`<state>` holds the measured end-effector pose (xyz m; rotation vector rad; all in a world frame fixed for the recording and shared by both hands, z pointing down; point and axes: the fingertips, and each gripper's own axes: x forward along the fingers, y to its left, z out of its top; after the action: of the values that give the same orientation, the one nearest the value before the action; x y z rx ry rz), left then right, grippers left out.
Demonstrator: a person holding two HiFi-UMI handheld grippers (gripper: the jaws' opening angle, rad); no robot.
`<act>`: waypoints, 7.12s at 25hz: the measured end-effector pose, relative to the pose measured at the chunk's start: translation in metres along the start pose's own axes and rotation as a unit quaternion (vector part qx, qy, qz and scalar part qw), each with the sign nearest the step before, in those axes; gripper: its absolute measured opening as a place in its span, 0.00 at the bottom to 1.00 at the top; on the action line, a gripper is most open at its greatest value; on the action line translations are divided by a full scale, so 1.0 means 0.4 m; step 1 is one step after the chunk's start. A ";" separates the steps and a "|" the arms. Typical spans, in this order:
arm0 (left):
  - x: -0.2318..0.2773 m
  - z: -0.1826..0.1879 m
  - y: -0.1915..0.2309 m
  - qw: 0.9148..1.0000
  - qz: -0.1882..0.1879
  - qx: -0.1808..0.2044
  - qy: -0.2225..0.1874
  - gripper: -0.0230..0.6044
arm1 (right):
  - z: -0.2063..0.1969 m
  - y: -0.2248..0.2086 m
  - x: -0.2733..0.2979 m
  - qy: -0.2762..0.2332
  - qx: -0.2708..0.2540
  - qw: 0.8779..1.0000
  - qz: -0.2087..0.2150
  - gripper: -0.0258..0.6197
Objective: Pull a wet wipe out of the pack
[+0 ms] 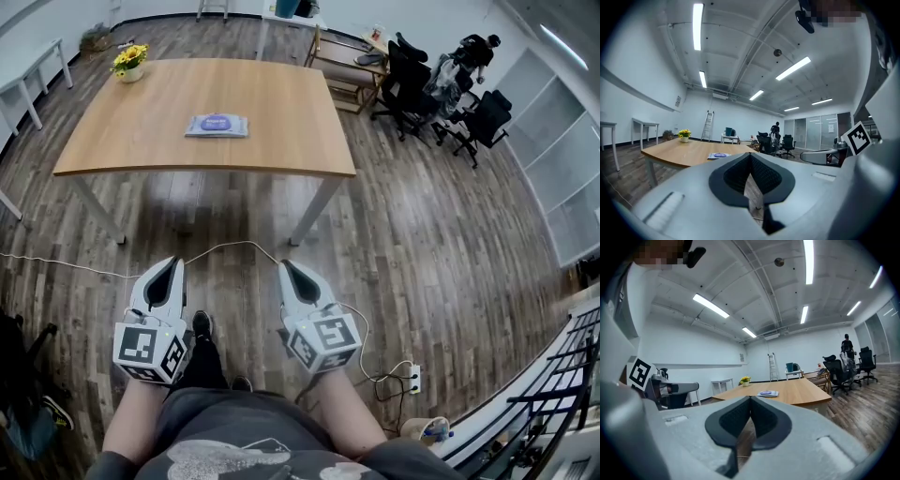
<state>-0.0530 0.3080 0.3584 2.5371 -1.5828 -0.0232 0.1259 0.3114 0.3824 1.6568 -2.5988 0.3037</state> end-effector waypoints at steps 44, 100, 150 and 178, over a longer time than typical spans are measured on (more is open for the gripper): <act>0.633 -0.016 0.542 0.996 -0.024 -0.049 0.067 0.07 | 0.051 -0.068 0.854 0.055 -0.008 0.998 0.023 0.03; 1.163 -0.353 0.714 0.948 -0.083 -0.022 0.305 0.07 | -0.058 -0.382 1.398 0.194 -0.042 0.980 0.030 0.03; 1.187 -0.420 0.699 0.911 -0.113 -0.044 0.394 0.07 | -0.273 -0.280 1.445 0.364 -0.213 0.867 0.267 0.52; 1.187 -0.426 0.700 0.907 -0.107 -0.047 0.404 0.06 | -0.261 -0.281 1.448 0.383 -0.145 0.864 0.292 0.52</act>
<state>-0.0766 -0.2169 0.5966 2.1645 -0.9400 0.7931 -0.0272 -0.2319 0.5830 0.4485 -2.2555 0.4419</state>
